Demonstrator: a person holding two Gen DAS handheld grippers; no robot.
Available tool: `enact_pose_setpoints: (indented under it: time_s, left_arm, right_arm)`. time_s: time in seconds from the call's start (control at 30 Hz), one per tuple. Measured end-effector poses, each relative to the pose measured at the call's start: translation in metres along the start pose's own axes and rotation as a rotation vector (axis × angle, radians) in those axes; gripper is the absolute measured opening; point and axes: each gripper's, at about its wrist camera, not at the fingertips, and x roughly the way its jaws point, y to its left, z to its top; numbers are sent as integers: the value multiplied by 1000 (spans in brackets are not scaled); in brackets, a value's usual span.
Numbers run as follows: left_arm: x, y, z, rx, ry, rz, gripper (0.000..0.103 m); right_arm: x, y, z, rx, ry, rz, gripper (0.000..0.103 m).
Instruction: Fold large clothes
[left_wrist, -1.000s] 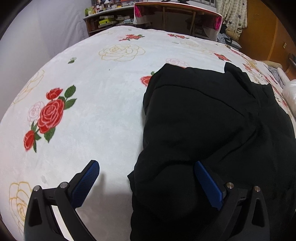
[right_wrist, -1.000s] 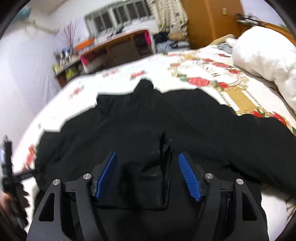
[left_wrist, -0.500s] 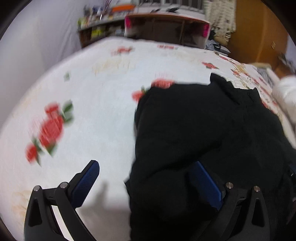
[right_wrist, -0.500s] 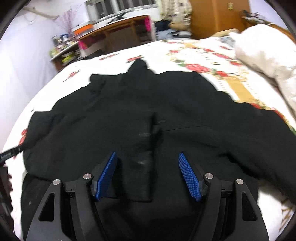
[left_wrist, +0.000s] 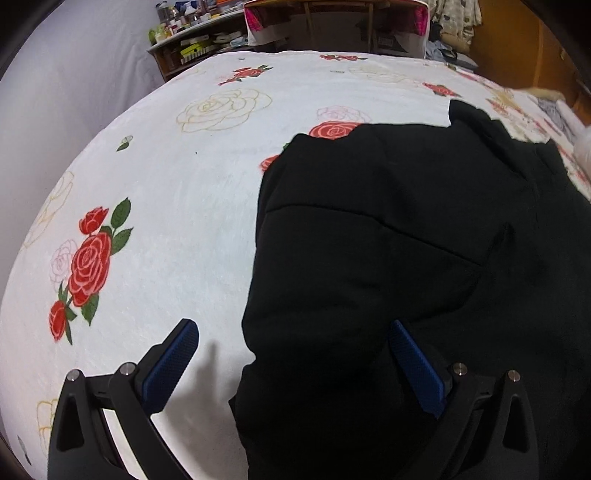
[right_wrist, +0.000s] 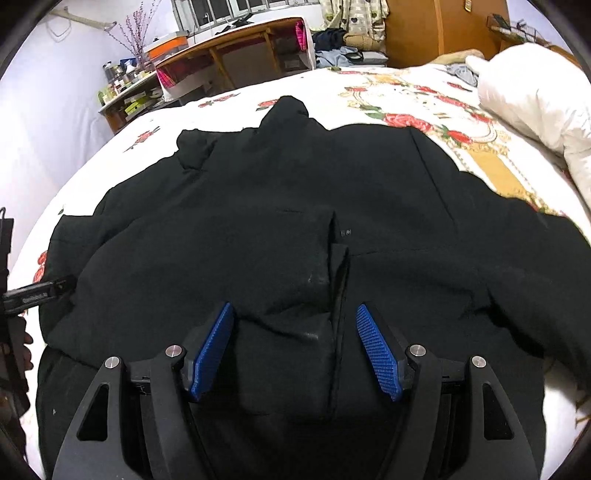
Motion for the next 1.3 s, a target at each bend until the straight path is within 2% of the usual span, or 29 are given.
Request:
enact_pose_setpoints:
  time_s: [0.1,0.2,0.27,0.4,0.57,0.67,0.8,0.87,1.07,1.17,1.3]
  left_arm:
    - [-5,-10,0,50,8,41,103]
    - [-24,-15,-1,59,13,-8,103]
    - [-48,-25,-3,92,-43,-34,103]
    - [-94,-58,-9,137,-142,-154,103]
    - [-145,-125,-23,233,-218,-316,103]
    - [-162,-164,-35,293,-223,-397,103]
    - [-172,-205,-44,314,-199,-489,103]
    - [-178,-230,-48,326,-186,-536,103]
    - [-198,-291,-64,439,-200,-623,103]
    - [-208,-312,-71,466,-197,-652,103]
    - [-221,-339,-81,509,-214,-667,103]
  right_arm:
    - [-5,-2,1,16,10,1,69]
    - [-25,-4,3,0,-24,-19,69]
    - [-46,-11,2,-7,-60,-39,69]
    - [-89,-38,-7,52,-104,-65,69]
    - [-135,-87,-29,159,-130,-139,69]
    - [-161,-119,-43,219,-143,-215,69]
    - [-196,-165,-63,323,-164,-297,70]
    - [-211,-184,-70,349,-173,-348,78]
    - [-239,-224,-92,390,-178,-411,78]
    - [-246,-249,-105,462,-174,-432,78]
    - [-253,-283,-123,571,-156,-527,78]
